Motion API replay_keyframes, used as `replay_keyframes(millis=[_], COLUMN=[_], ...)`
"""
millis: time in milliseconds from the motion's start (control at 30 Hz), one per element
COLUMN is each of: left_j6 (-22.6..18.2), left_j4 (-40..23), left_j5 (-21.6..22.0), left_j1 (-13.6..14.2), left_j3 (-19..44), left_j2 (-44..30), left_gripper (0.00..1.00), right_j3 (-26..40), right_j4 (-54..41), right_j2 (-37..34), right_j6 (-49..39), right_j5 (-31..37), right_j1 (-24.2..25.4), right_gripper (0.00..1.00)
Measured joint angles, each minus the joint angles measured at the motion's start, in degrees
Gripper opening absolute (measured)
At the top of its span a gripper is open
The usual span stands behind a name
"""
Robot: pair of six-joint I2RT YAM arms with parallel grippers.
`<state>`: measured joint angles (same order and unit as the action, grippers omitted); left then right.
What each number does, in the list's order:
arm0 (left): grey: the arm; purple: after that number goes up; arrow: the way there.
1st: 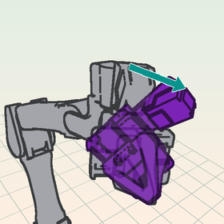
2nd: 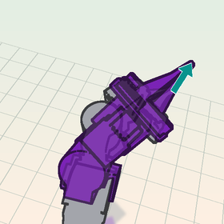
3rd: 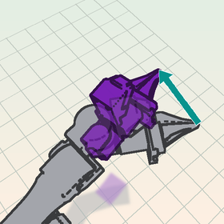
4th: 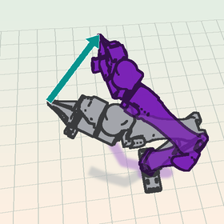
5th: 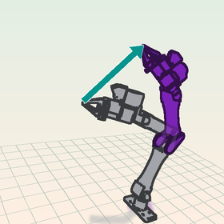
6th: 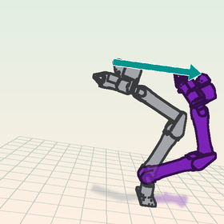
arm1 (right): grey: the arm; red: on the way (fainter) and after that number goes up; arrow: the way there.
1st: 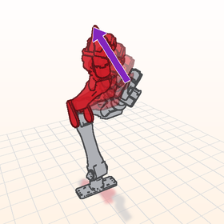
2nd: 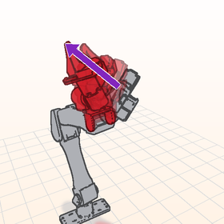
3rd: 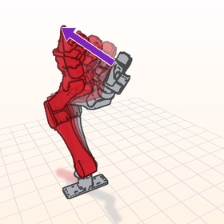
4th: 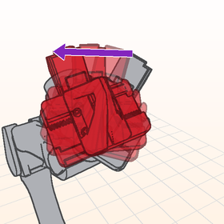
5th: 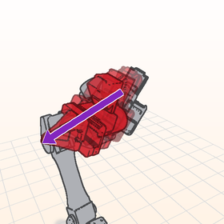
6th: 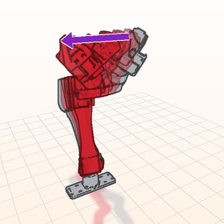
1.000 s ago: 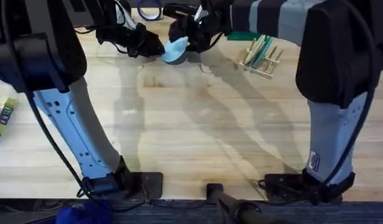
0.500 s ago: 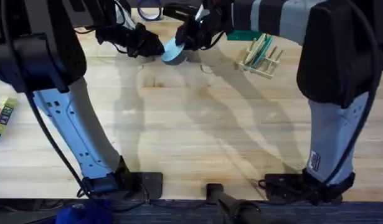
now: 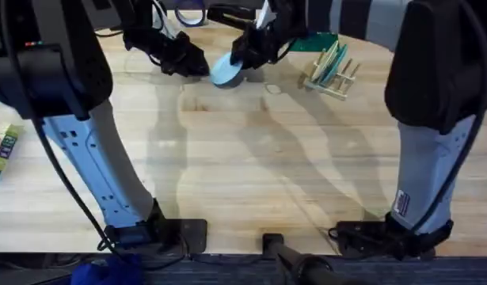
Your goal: Pick up the plates from the table one by one and place each into a slot on the dish rack.
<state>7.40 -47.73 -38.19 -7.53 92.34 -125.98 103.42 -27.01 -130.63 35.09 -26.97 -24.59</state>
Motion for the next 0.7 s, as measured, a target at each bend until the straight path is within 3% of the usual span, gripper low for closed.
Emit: replay_keyframes(millis=[700], left_j6=[-8.5], left_j4=[-17.8], left_j5=[16.2], left_j1=[-0.7], left_j3=[1.1], left_j2=[23.3], left_gripper=[0.04], right_j3=[-0.1], right_j4=[-19.9], right_j2=[17.2], right_j6=[-19.8], right_j5=[14.8], right_j1=[0.9], right_gripper=[0.032])
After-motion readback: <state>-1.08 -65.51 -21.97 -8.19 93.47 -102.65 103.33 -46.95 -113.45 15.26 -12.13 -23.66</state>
